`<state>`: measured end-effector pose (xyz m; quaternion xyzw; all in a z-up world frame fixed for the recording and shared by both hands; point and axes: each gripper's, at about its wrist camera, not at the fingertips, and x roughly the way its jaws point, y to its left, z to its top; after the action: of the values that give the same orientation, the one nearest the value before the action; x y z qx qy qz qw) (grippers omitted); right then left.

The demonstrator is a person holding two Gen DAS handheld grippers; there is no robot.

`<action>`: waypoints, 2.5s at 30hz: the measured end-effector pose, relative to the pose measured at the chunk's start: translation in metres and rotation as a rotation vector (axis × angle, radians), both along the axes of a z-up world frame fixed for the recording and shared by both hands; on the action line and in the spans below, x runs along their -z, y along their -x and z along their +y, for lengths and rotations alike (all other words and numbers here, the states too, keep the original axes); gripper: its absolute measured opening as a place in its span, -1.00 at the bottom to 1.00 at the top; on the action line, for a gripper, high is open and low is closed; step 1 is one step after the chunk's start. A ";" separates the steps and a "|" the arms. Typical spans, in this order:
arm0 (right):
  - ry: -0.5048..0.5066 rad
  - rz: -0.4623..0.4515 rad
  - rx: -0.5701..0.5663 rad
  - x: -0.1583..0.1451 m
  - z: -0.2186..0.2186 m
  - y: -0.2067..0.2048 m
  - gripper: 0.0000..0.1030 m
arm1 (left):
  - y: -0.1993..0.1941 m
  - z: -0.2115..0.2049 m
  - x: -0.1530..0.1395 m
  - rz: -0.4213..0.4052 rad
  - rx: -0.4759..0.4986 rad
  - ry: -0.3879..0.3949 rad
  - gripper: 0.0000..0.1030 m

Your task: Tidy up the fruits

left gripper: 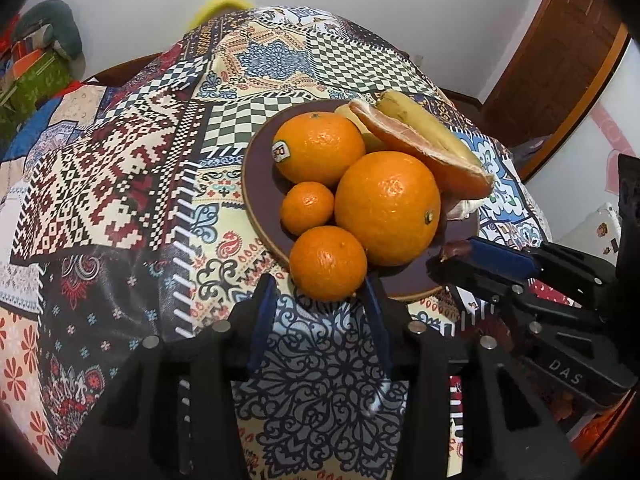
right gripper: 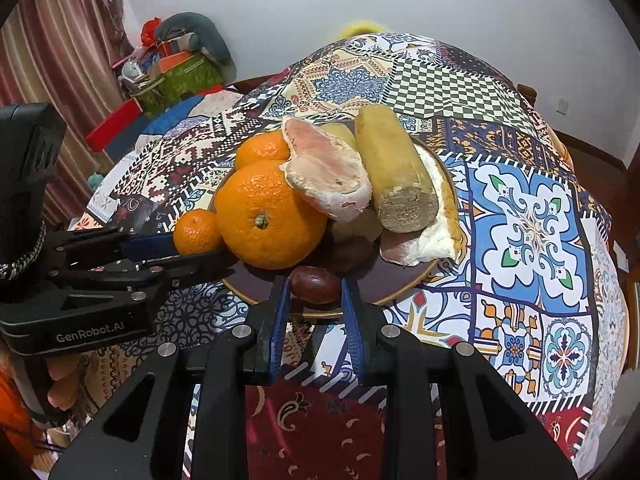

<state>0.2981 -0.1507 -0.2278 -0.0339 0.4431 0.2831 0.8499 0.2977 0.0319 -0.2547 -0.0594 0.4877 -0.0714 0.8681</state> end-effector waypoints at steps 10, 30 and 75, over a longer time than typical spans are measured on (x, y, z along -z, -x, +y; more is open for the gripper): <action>-0.015 -0.039 0.026 -0.025 -0.010 0.012 -0.43 | 0.033 0.005 -0.042 -0.095 -0.041 0.001 -0.14; -0.222 -0.530 0.091 -0.203 -0.066 0.146 -0.42 | 0.184 -0.030 -0.226 -0.637 -0.093 -0.058 -0.13; -0.254 -0.753 0.212 -0.232 -0.084 0.216 1.00 | 0.254 -0.045 -0.257 -0.831 -0.153 -0.096 1.00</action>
<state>0.0820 -0.2347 0.0044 0.0159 0.0639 0.2141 0.9746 0.0441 -0.0127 0.0022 -0.0209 0.0933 -0.0017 0.9954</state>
